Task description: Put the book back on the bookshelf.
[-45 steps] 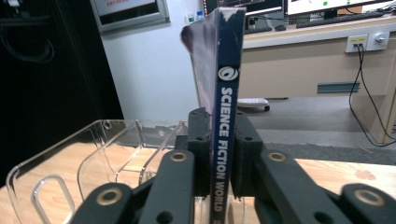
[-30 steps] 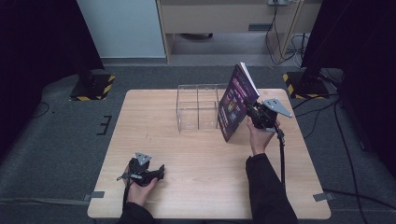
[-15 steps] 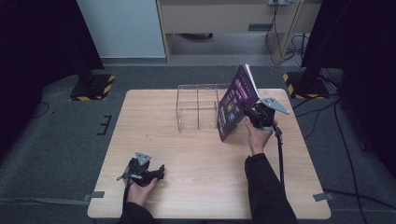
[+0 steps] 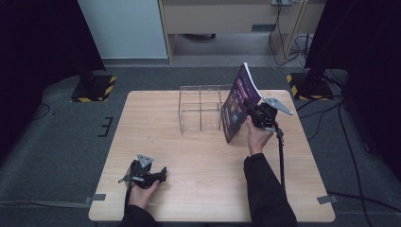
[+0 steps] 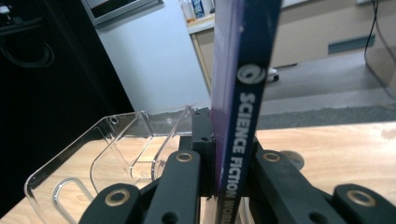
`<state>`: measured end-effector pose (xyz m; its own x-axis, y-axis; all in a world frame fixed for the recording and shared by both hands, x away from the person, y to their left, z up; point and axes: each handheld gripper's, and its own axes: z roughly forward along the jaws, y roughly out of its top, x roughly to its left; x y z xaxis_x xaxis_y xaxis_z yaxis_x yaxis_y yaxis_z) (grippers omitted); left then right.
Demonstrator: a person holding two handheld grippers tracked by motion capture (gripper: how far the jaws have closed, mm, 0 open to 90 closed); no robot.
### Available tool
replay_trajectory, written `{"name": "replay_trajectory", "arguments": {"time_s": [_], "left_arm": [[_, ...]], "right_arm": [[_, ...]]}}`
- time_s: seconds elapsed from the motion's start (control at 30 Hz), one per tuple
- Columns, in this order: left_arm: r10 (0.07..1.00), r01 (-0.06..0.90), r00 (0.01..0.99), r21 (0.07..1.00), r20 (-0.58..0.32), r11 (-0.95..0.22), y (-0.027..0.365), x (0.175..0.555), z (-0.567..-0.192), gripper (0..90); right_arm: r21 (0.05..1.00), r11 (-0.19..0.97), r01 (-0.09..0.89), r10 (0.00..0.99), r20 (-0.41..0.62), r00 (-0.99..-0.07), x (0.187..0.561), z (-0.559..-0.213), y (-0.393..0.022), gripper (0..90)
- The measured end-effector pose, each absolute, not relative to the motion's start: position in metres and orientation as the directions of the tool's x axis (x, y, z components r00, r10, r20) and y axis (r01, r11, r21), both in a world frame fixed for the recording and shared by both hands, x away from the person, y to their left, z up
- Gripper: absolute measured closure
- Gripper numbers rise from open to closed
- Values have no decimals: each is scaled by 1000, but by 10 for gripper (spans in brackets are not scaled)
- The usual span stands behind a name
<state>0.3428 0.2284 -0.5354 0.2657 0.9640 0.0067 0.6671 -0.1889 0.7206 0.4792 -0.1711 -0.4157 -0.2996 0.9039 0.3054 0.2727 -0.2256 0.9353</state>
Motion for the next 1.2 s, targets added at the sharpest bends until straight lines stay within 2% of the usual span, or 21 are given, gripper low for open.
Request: {"name": "replay_trajectory", "arguments": {"time_s": [0.33, 0.47, 0.9, 1.0, 1.2], "left_arm": [[964, 666, 265, 722, 5, -187, 228, 343, -536, 124], [964, 667, 267, 721, 7, -190, 228, 343, -535, 123], [964, 666, 265, 722, 6, -187, 228, 343, -536, 123], [964, 666, 265, 722, 6, -187, 228, 343, -536, 123], [964, 666, 265, 722, 6, -187, 228, 343, -536, 123]], "right_arm": [[969, -125, 214, 934, 188, -304, 481, -405, -163, 847], [978, -32, 207, 949, 94, -300, 481, -408, -162, 846], [975, -24, 223, 942, 97, -323, 481, -408, -165, 811], [973, -27, 231, 940, 103, -325, 483, -408, -165, 749], [971, -37, 235, 940, 113, -321, 484, -409, -167, 687]]}}
